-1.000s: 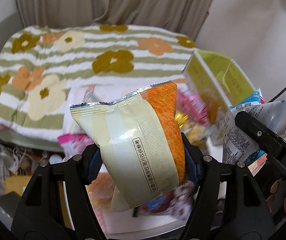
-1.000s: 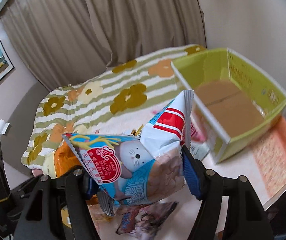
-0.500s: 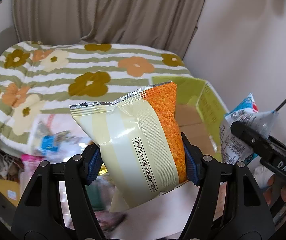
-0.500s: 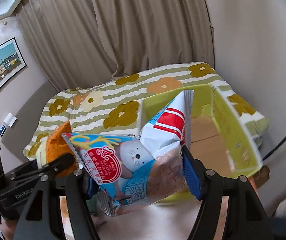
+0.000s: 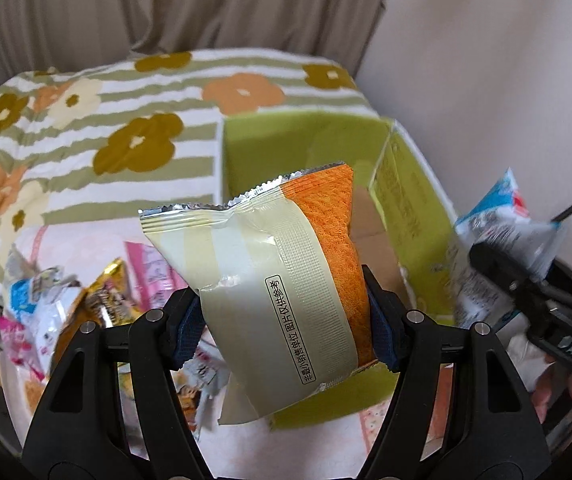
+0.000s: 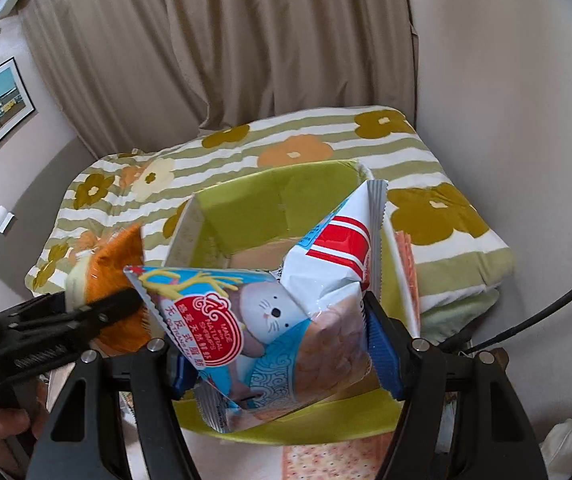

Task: Organize snacks
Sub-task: 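Carry both bags over the yellow box and open both tools to drop them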

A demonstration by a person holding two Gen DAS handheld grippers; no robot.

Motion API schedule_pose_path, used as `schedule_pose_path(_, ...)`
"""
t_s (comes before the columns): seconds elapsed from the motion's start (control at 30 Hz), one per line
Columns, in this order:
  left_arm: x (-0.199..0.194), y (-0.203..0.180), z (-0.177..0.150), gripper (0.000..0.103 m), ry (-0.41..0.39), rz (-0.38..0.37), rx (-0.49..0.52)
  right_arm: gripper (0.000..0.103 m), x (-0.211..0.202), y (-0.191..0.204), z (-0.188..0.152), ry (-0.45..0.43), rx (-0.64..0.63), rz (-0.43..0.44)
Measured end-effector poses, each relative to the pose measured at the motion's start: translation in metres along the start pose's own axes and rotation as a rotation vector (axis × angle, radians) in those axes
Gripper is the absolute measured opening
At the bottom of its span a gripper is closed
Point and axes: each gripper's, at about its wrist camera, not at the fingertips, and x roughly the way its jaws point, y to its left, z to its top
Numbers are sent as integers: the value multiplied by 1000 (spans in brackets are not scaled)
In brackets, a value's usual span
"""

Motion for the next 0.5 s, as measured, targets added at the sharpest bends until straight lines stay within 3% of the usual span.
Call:
schedule_pose_path(0.23,45,-21,2,69,101,-37,98,66,14,-10,6,35,14,-21)
schedule_pose_path(0.3,51,-25,2,86,119,-49,127,66,18,-15,8,45,36,-25)
schedule_pose_path(0.33,53,-26,2,100,120,-43,139,66,18,-16,8,47,44,-26)
schedule_pose_path(0.5,45,-15,-3,102,101,-24,151,66,25,-18,8,84,30,-37)
